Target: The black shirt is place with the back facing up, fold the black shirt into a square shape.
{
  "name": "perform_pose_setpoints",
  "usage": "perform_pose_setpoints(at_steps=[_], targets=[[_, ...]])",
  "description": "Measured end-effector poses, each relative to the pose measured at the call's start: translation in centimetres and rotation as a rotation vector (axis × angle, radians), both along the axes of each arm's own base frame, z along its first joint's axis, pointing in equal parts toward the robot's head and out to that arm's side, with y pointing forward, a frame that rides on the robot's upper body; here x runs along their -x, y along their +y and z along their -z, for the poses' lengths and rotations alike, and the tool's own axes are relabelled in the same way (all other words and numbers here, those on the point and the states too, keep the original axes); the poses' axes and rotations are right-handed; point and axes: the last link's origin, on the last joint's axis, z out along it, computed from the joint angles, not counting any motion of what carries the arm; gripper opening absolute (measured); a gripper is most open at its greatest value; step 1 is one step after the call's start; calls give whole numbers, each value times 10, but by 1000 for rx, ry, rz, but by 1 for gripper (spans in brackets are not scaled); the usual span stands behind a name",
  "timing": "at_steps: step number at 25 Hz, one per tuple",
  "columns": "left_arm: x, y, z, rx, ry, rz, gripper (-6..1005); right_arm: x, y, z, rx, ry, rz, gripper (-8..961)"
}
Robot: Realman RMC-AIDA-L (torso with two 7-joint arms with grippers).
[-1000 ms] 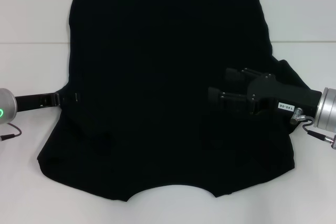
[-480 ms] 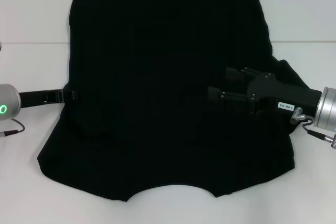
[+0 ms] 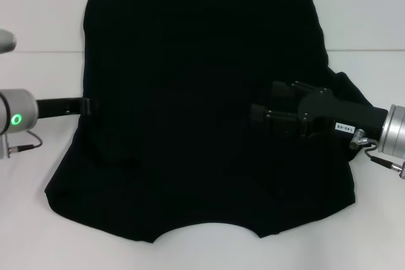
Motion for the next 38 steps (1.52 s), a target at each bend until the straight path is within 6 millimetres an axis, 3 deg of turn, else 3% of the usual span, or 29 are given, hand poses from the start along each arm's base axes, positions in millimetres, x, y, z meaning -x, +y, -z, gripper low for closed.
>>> perform_pose_setpoints(at_steps=[12, 18, 25, 32, 38], targets=[[-42, 16, 31, 81, -23, 80, 6, -2, -1, 1, -1, -3, 3, 924], [-59, 13, 46, 124, -66, 111, 23, -2, -1, 1, -4, -3, 3, 923], [-61, 11, 45, 113, -120, 109, 224, -3, 2, -4, -24, 3, 12, 923], [-62, -3, 35, 167, -223, 158, 396, -9, 8, -17, -50, 28, 62, 923], [-69, -43, 25, 165, -354, 494, 594, -28, 20, -41, 8, 60, 294, 923]])
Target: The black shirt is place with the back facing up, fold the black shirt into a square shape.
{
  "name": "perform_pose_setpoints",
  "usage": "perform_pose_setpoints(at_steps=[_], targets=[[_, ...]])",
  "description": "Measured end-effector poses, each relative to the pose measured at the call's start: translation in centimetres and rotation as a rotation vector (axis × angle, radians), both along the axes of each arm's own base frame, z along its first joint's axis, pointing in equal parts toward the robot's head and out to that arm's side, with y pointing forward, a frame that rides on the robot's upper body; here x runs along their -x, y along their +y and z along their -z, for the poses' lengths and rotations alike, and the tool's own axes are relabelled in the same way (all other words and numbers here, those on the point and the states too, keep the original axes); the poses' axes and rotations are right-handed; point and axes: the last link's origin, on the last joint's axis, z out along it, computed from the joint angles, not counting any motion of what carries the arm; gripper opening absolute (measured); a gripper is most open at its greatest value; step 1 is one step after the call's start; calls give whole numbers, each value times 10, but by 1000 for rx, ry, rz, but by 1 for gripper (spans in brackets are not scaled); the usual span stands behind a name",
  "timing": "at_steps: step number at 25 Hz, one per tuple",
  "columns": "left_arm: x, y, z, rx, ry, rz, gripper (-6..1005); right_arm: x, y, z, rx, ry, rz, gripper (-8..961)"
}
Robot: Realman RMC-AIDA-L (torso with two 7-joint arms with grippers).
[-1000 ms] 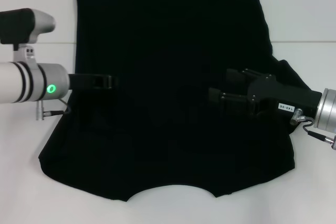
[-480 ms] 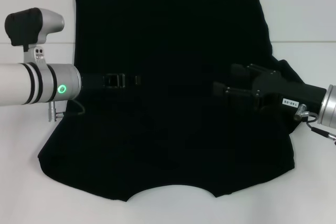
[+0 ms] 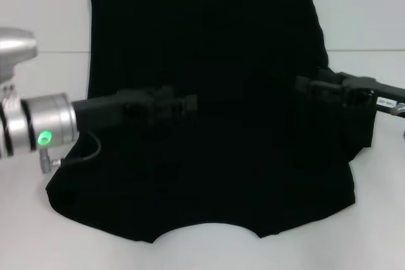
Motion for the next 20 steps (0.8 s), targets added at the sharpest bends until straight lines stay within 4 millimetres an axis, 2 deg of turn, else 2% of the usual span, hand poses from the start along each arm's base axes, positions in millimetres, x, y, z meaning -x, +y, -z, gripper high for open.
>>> perform_pose_setpoints(at_steps=[4, 8, 14, 20], targets=[[4, -25, -1, -135, -69, 176, 724, -17, 7, -11, 71, -35, 183, 920], [7, -37, 2, -198, -63, 276, 817, -30, 7, -23, 113, -65, 321, 917], [11, -45, 13, -184, 36, 385, 814, -53, 2, -47, 127, -102, 472, 915], [14, -46, 23, -135, 132, 447, 813, -69, 0, -59, 126, -133, 579, 915]])
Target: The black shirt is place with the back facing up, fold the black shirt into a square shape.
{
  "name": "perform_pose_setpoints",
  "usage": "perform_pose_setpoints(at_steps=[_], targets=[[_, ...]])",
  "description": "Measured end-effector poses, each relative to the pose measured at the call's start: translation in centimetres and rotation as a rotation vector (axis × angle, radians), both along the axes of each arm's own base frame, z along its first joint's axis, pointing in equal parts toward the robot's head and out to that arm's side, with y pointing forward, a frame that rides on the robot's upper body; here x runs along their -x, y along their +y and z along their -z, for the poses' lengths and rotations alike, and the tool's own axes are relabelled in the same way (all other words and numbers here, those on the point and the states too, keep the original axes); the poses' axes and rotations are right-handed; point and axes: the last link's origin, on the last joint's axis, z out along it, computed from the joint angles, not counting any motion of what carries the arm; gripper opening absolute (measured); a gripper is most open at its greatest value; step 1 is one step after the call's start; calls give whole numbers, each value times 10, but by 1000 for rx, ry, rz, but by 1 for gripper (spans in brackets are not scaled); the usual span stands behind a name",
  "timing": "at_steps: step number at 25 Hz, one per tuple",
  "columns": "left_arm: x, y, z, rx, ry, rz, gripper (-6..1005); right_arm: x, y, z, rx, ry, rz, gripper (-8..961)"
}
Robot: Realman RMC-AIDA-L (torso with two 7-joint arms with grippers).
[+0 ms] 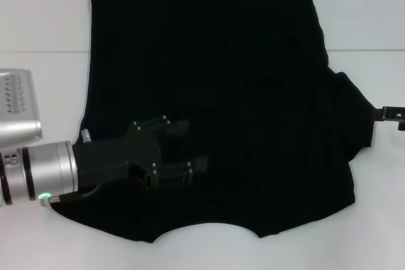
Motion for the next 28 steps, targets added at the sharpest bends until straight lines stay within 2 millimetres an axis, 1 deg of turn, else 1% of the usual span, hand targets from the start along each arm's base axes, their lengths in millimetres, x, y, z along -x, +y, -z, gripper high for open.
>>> perform_pose_setpoints(at_steps=[4, 8, 19, 28], targets=[[4, -2, 3, 21, 54, 22, 813, -4, 2, 0, 3, -37, 36, 915], [4, -2, 4, 18, 65, 36, 813, -1, 6, 5, -3, -50, 35, 916], [3, 0, 5, 13, 64, 30, 813, 7, 16, 33, 16, -70, 35, 916], [3, 1, 3, 8, 64, 29, 813, 13, 21, 49, 13, -81, 33, 896]])
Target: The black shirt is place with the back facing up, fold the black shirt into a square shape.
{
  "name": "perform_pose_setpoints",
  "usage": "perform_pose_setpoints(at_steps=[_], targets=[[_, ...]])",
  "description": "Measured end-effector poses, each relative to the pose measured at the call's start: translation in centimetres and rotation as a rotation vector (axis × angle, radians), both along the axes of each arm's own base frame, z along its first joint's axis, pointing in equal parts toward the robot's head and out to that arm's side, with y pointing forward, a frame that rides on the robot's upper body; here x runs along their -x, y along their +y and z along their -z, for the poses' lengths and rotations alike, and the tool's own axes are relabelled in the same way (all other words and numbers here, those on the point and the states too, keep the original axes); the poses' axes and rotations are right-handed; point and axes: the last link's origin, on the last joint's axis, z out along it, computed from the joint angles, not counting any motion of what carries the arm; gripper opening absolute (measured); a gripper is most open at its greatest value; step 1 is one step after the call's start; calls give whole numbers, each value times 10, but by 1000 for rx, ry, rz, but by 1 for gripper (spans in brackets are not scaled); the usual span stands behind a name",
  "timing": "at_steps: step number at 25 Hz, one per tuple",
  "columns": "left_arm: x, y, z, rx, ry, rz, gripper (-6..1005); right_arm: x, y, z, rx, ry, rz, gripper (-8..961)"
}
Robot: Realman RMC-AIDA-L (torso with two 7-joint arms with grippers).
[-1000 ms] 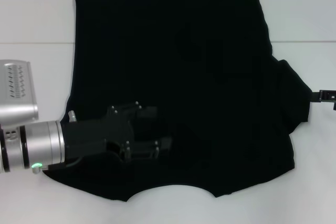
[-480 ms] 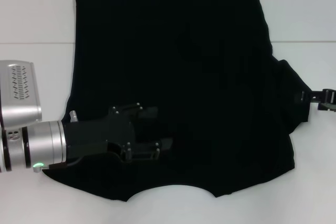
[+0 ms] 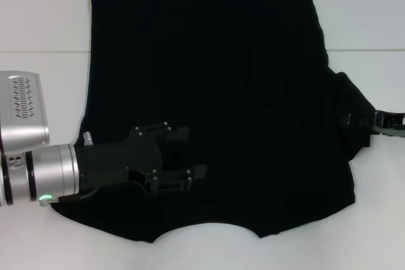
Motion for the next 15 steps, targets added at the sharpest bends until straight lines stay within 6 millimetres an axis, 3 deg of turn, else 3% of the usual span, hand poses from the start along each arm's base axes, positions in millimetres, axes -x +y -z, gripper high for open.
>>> perform_pose_setpoints(at_steps=[5, 11, 15], targets=[[0, 1, -2, -3, 4, 2, 813, 0, 0, 7, -15, -2, 7, 875], [-1, 2, -2, -4, 6, 6, 813, -3, -2, 10, -16, 2, 22, 686], [0, 2, -2, -4, 7, 5, 813, -5, -5, 10, -17, 8, 31, 487]])
